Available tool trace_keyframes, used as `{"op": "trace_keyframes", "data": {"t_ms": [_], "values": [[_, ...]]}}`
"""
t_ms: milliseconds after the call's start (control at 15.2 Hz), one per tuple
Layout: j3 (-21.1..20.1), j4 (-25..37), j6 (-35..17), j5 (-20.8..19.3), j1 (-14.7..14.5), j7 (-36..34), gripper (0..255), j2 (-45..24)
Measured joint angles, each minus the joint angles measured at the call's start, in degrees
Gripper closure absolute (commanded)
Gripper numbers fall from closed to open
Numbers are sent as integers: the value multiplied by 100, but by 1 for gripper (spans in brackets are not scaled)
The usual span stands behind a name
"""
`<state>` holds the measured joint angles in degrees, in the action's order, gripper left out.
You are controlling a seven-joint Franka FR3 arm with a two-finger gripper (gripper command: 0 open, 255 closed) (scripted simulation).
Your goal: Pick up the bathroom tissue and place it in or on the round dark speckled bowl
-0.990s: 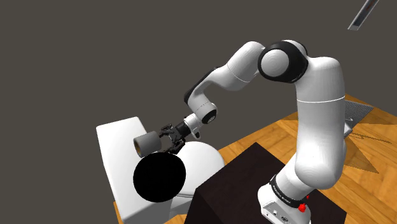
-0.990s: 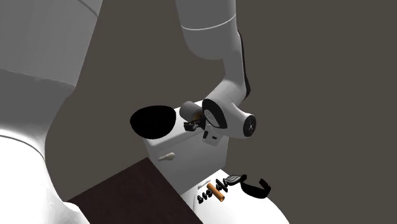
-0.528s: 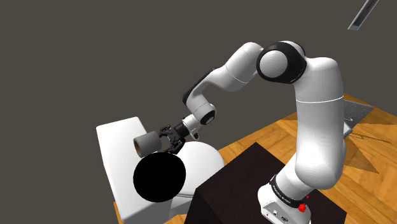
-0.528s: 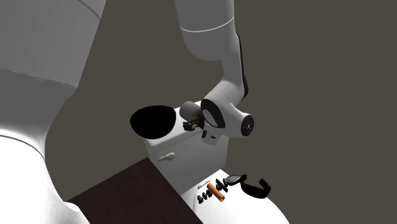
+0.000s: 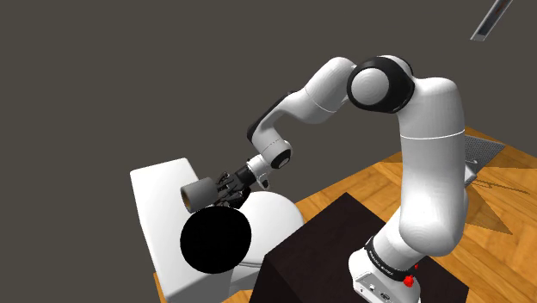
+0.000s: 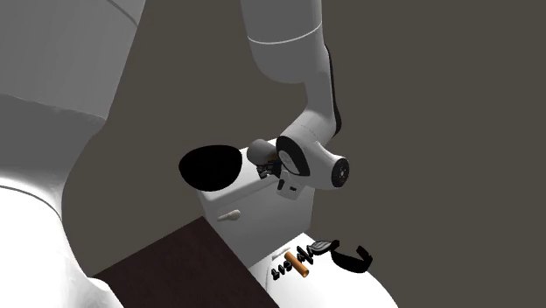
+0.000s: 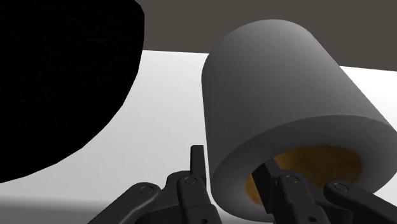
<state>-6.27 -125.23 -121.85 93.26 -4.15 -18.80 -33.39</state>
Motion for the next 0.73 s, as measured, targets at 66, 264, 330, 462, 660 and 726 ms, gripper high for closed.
{"op": "trace_keyframes", "data": {"t_ms": [66,264,330,462,660,726], "values": [[0,0,1,0,0,0,255,0],[0,-23,1,-9,1,-21,255,38],[-2,-61,-1,-16,0,-50,255,100],[-2,-120,3,-58,1,-155,255,247],[-8,-190,2,-118,-7,-326,255,466],[-14,-233,0,-125,-10,-366,255,544]]}}
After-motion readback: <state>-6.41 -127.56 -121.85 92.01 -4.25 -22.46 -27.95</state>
